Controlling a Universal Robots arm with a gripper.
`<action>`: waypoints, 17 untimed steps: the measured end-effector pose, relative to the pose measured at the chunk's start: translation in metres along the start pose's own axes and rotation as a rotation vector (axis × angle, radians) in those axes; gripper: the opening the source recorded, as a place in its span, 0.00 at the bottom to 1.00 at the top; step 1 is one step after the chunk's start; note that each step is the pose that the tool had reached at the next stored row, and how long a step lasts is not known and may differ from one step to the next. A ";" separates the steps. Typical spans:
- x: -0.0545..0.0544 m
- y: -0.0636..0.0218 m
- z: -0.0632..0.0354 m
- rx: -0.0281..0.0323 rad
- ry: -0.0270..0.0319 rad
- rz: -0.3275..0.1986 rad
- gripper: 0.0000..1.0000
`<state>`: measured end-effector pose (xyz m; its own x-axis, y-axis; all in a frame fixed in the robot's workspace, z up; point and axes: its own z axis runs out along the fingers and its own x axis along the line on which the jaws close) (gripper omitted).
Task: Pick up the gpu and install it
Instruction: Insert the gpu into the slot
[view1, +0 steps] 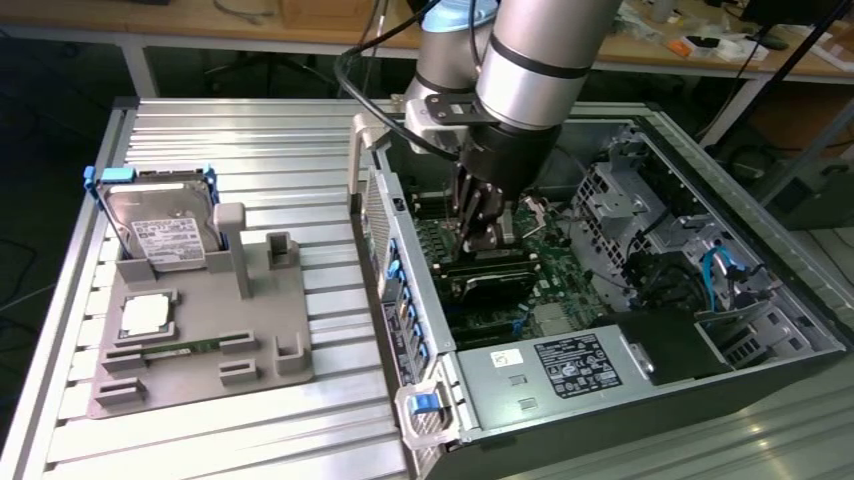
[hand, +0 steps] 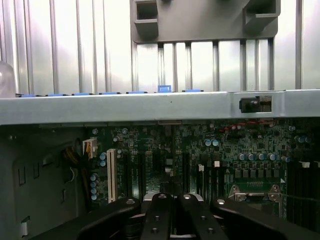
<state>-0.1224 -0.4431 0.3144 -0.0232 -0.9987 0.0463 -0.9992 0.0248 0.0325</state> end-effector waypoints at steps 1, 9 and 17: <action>0.000 0.0004 0.0000 -0.0006 -0.0001 0.000 0.11; 0.000 0.0078 0.0003 -0.0007 0.0000 0.000 0.11; 0.000 0.0219 0.0008 -0.0106 0.0001 0.000 0.11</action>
<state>-0.1443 -0.4425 0.3144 -0.0228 -0.9987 0.0465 -0.9988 0.0248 0.0431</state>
